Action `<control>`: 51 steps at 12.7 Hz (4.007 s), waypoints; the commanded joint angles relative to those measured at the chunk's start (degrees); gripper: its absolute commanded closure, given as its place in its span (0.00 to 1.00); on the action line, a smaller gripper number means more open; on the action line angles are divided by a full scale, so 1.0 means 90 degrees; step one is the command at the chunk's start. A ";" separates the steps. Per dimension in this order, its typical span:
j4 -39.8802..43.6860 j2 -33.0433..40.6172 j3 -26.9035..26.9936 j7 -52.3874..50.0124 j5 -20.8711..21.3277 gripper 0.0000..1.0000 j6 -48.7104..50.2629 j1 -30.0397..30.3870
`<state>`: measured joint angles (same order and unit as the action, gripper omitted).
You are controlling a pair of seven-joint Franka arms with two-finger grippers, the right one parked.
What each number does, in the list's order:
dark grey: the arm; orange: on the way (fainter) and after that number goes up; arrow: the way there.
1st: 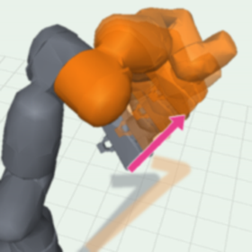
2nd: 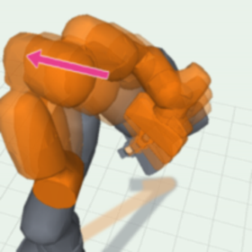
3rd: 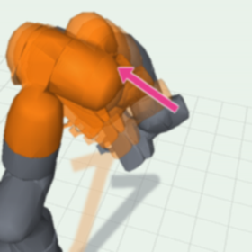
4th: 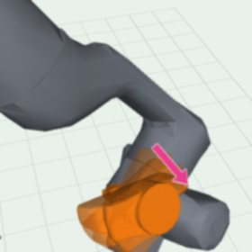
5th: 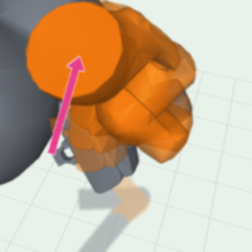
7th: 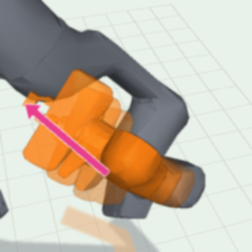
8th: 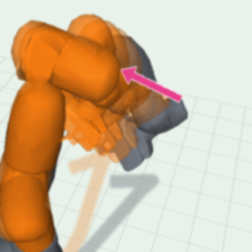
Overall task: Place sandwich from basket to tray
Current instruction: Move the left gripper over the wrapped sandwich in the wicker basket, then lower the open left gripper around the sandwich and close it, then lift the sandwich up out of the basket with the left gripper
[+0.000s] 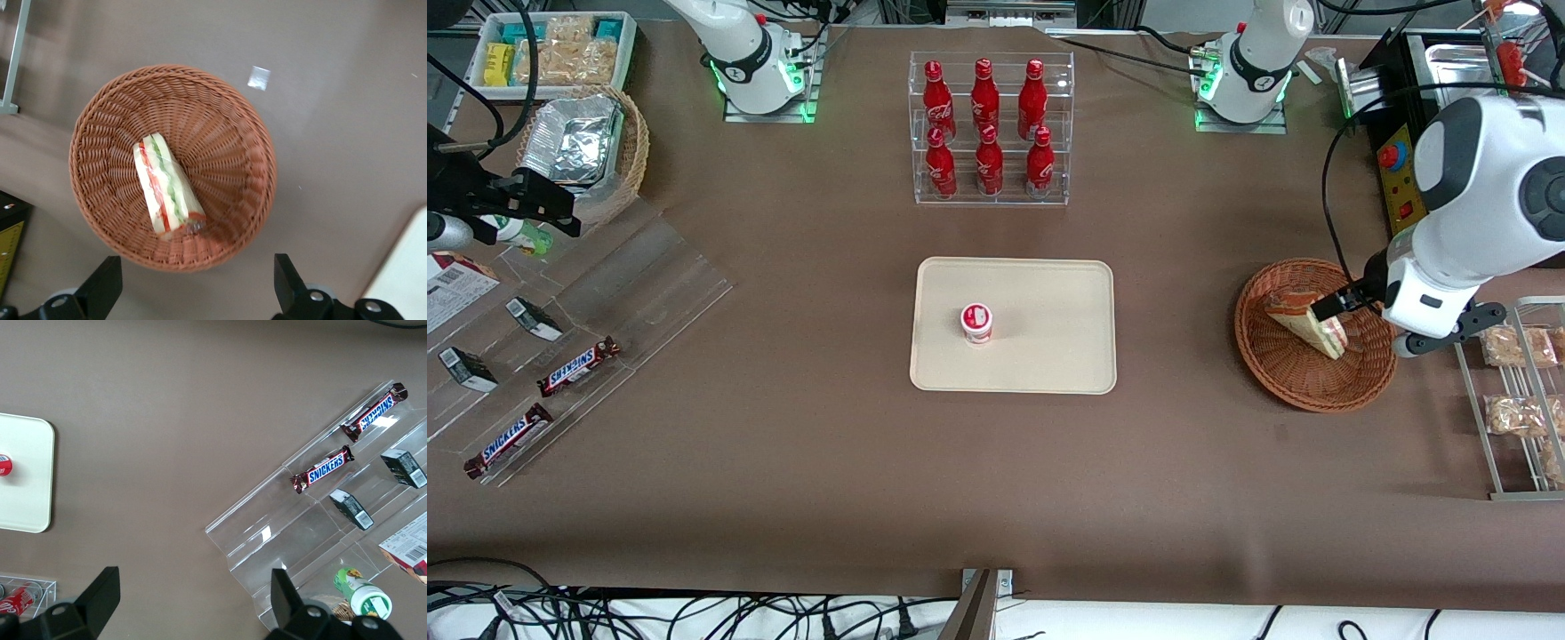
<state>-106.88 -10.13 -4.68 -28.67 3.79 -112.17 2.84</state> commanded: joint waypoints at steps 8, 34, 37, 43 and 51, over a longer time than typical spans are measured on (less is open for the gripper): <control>-0.2010 0.0052 -0.0047 -0.1189 0.0116 0.00 -0.2905 0.0534; -0.2910 -0.0516 -0.0047 -0.2040 0.0126 1.00 -0.4364 0.0670; -0.2813 -0.0087 -0.0066 -0.1894 0.0126 1.00 -0.3878 0.0661; -0.0678 0.0217 -0.0320 -0.1211 0.0009 0.99 -0.0774 0.0583; 0.0996 0.0207 -0.1138 0.1198 -0.0402 0.99 0.1242 0.0582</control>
<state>-100.90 -7.36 -12.16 -25.20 0.96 -103.36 7.98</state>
